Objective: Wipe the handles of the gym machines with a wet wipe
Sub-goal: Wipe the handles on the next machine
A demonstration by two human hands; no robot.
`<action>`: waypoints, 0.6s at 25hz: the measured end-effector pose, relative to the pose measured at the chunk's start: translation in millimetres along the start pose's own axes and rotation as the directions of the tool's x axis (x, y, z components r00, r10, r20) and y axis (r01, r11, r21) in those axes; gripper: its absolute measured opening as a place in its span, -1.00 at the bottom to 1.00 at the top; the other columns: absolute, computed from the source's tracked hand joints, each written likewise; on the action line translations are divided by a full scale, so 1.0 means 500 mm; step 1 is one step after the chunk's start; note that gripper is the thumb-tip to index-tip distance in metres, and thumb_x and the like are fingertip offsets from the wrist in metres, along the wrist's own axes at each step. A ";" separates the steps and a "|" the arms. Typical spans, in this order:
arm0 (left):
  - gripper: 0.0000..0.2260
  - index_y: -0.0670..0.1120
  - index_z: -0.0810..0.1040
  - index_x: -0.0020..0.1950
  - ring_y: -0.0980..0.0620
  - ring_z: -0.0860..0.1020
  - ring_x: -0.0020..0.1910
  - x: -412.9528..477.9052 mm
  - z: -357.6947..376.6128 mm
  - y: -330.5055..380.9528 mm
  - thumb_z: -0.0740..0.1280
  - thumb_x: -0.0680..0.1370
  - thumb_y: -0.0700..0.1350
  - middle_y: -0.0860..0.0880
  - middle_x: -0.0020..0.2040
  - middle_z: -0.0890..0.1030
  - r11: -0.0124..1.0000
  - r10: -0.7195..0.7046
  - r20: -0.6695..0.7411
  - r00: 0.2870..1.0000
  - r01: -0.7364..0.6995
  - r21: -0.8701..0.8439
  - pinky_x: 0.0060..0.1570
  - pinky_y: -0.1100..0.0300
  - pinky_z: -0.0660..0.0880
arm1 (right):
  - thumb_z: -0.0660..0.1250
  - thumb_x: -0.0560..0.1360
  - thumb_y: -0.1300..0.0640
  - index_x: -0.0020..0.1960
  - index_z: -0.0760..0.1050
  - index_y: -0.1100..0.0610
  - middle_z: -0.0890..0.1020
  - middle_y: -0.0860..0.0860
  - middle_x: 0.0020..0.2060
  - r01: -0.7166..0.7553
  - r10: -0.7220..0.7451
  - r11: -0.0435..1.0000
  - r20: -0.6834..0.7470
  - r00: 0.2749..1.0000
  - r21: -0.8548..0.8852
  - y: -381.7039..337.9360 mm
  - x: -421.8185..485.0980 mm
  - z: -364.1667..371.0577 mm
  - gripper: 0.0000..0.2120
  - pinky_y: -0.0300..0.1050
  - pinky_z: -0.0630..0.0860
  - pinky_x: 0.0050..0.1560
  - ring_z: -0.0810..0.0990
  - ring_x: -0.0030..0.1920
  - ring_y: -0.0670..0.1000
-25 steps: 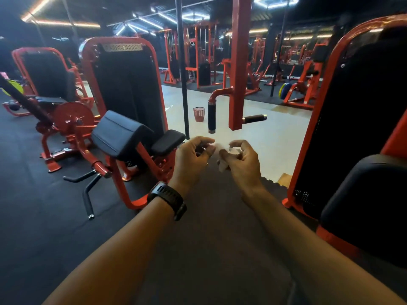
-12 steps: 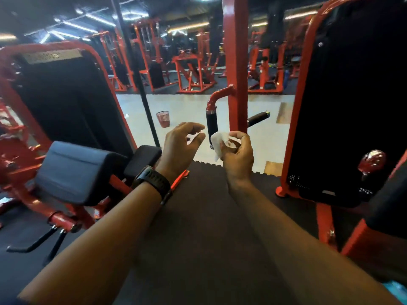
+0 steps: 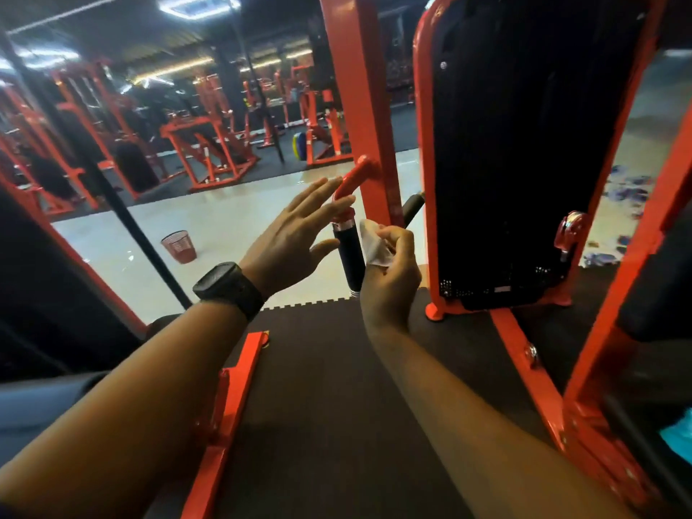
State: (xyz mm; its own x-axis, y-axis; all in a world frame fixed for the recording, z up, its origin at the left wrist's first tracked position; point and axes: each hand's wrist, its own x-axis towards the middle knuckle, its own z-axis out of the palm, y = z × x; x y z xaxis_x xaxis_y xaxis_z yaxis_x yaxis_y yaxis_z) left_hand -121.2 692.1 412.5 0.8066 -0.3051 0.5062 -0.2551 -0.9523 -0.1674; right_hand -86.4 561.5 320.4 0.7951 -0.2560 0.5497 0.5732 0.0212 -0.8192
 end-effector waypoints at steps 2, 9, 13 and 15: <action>-0.39 -0.13 0.40 0.51 -0.22 0.19 0.57 0.018 0.010 -0.045 0.49 0.48 -0.14 -0.14 0.59 0.21 0.988 0.143 0.033 0.989 -0.145 0.054 0.47 -0.07 0.21 | 0.41 0.56 0.24 0.28 0.53 0.18 0.64 0.06 0.20 0.050 -0.050 0.999 -0.022 0.999 -0.007 0.010 -0.009 0.030 -0.70 -0.33 0.49 0.24 0.56 0.28 -0.02; -0.44 -0.23 0.42 0.48 -0.26 0.30 0.52 0.106 0.045 -0.170 0.48 0.51 -0.16 -0.26 0.50 0.35 0.808 0.584 0.010 0.812 -0.583 0.086 0.37 -0.23 0.41 | 0.34 0.60 0.10 0.37 0.49 0.27 0.52 0.11 0.37 0.045 -0.038 0.997 -0.118 0.992 0.057 0.018 -0.079 0.122 -0.61 -0.18 0.42 0.39 0.41 0.45 -0.05; -0.53 -0.27 0.50 0.40 -0.26 0.40 0.44 0.137 0.058 -0.198 0.42 0.53 -0.12 -0.26 0.42 0.46 0.724 0.689 -0.102 0.718 -0.689 0.040 0.39 -0.17 0.40 | 0.34 0.60 0.19 0.22 0.55 0.32 0.67 0.12 0.17 0.001 -0.011 1.000 -0.357 0.934 -0.028 0.044 -0.061 0.173 -0.74 0.01 0.61 0.18 0.61 0.25 -0.03; -0.55 -0.25 0.49 0.41 -0.25 0.40 0.44 0.150 0.069 -0.213 0.36 0.57 -0.06 -0.24 0.42 0.48 0.685 0.719 -0.156 0.677 -0.728 -0.004 0.40 -0.15 0.39 | 0.32 0.61 0.22 0.14 0.54 0.32 0.67 0.12 0.11 0.025 -0.034 0.999 -0.434 0.900 -0.027 0.040 -0.065 0.203 -0.82 0.00 0.64 0.11 0.64 0.18 -0.04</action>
State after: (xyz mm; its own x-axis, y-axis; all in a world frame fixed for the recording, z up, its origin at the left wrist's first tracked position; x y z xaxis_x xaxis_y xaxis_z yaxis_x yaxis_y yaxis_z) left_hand -15.3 770.9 439.2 0.2794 -0.8923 0.3547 -0.7644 -0.4302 -0.4802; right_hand -80.8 668.3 302.5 0.6101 -0.6509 0.4518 0.5874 -0.0111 -0.8092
